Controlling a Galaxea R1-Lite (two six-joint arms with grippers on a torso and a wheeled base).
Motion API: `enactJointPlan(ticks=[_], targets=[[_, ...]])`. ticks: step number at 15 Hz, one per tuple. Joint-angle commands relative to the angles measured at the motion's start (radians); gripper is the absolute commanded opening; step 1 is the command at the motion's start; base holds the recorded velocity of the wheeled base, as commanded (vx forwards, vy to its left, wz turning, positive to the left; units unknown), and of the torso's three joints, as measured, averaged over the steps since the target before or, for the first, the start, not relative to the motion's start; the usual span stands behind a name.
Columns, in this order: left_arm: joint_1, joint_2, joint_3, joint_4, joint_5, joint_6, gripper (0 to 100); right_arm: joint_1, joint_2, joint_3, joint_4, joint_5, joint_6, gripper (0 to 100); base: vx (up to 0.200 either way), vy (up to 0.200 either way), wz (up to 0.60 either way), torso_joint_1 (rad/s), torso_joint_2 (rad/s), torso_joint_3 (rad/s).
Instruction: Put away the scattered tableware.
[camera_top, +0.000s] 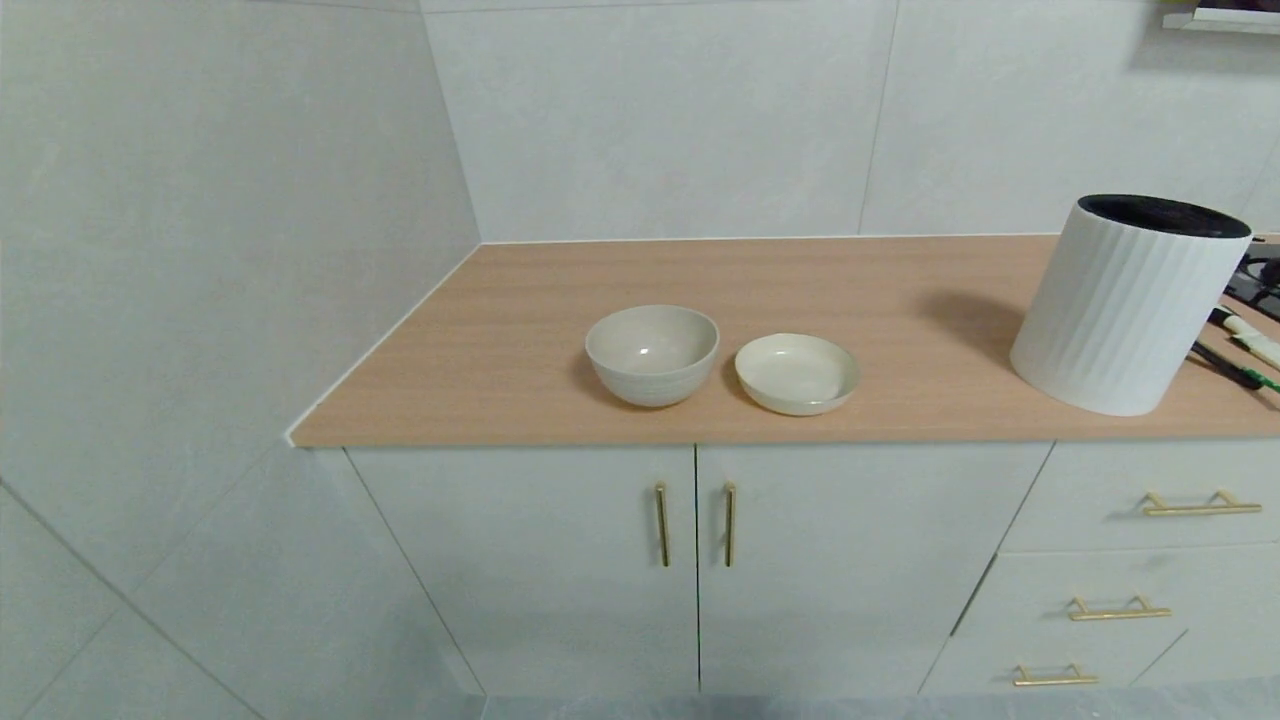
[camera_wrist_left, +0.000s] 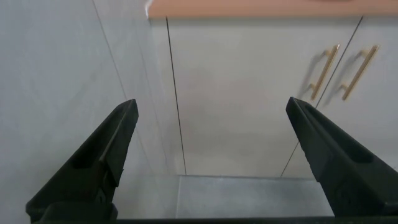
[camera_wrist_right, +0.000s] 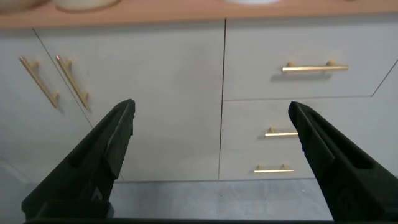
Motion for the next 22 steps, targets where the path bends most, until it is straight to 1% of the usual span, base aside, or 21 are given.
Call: enactJointPlan(ticks=[1,10,17,19,22], targets=[[0.0,0.0,0.0,0.0,0.0,0.0,100,0.0,0.001,0.0,0.0,0.0,0.0,100,0.0,0.0,0.0,-0.222,0.51,0.295],[0.0,0.0,0.0,0.0,0.0,0.0,100,0.0,0.001,0.0,0.0,0.0,0.0,100,0.0,0.0,0.0,-0.192,0.48,0.292],[0.0,0.0,0.0,0.0,0.0,-0.002,100,0.0,0.001,0.0,0.0,0.0,0.0,100,0.0,0.0,0.0,-0.144,0.46,0.306],[0.0,0.0,0.0,0.0,0.002,-0.003,100,0.0,0.001,0.0,0.0,0.0,0.0,100,0.0,0.0,0.0,-0.053,0.21,0.163],[0.0,0.0,0.0,0.0,0.0,-0.005,100,0.0,0.001,0.0,0.0,0.0,0.0,100,0.0,0.0,0.0,-0.006,0.03,0.012]])
